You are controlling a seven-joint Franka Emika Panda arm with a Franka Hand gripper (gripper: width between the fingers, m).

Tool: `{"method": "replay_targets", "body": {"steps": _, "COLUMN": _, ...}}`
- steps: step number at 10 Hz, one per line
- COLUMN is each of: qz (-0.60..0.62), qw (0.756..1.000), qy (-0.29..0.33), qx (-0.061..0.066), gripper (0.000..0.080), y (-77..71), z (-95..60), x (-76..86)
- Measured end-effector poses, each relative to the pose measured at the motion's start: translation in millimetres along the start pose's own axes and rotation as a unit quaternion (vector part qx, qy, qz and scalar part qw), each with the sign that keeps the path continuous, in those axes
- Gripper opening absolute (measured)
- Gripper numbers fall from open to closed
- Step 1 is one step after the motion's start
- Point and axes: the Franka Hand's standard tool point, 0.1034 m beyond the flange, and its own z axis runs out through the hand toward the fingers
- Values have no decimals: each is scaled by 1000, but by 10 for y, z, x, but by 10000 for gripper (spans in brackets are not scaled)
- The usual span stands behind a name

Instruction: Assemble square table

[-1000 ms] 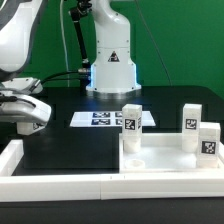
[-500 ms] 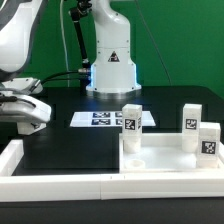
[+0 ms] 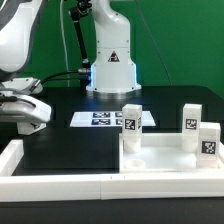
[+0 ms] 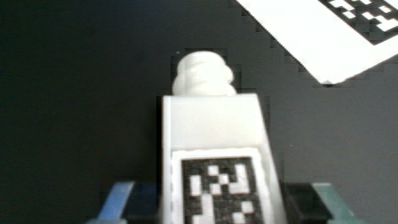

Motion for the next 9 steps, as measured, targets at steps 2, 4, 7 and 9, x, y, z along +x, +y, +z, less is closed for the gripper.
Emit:
{"method": "replay_targets", "body": {"steps": 2, "qz": -10, "qw": 1000, "qy": 9, "qx": -9, "gripper": 287, "y": -296, "z": -113, "x": -85}}
{"method": "replay_targets", "body": {"steps": 4, "qz": 4, "qw": 1000, "qy": 8, "qx": -7, "gripper": 287, "y": -766, "z": -332, "x": -375}}
{"method": "replay_targets", "body": {"steps": 7, "qz": -6, "qw": 997, "qy": 70, "qx": -24, "gripper": 287, "y": -1056, "z": -535, "x": -357}}
{"method": "replay_targets", "body": {"steps": 9, "qz": -14, "qw": 991, "qy": 132, "qx": -27, "gripper": 288, "y": -1083, "z": -568, "x": -341}}
